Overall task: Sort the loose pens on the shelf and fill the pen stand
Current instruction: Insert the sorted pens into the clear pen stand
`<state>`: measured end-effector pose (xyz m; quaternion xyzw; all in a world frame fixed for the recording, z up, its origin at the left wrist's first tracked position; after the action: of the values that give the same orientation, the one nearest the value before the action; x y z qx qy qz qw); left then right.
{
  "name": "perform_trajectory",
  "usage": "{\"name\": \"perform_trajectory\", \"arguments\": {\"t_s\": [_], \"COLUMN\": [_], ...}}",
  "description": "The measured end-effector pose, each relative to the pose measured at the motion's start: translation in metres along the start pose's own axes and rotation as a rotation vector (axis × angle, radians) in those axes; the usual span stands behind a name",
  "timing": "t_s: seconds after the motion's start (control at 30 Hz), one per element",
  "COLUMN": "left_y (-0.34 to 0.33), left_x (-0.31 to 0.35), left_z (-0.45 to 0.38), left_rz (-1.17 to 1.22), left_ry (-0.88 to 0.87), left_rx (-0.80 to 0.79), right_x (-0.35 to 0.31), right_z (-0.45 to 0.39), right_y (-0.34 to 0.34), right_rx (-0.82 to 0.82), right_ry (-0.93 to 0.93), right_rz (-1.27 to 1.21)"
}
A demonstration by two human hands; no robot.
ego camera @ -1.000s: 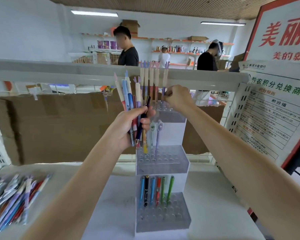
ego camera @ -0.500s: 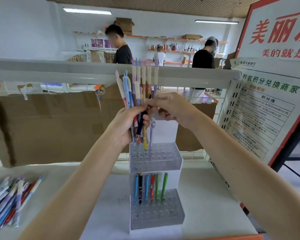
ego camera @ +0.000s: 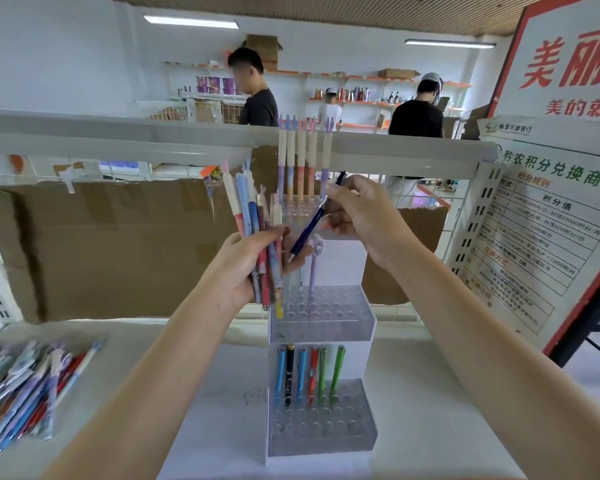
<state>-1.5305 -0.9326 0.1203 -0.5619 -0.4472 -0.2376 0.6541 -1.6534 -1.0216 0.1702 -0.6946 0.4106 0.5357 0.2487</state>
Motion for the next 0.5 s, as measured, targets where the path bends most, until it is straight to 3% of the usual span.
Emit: {"name": "perform_trajectory", "arguments": {"t_s": [0.33,0.5], "left_y": [0.041,0.052], "left_x": [-0.037,-0.059], "left_z": [0.035,0.047], "left_rz": [-0.162,-0.182], "left_ry": [0.012,0.017], "left_rx": [0.116,0.157], "right_x": [0.054,0.084], "right_z": [0.067,0.105], "right_y": [0.0,0.002], "right_rx": [0.036,0.023], "right_ry": [0.009,-0.012], "right_rz": [0.11,0.448]}}
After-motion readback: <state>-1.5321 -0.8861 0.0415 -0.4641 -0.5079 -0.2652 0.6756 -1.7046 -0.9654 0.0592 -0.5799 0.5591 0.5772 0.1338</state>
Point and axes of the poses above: each hand's wrist, its own z-axis away from the middle knuckle, its own y-axis out of the back of the hand, x = y × z, the point moved 4 cm from there along -z, towards the middle knuckle, and after that the axes turned 1 degree about z, right-handed, at the moved point
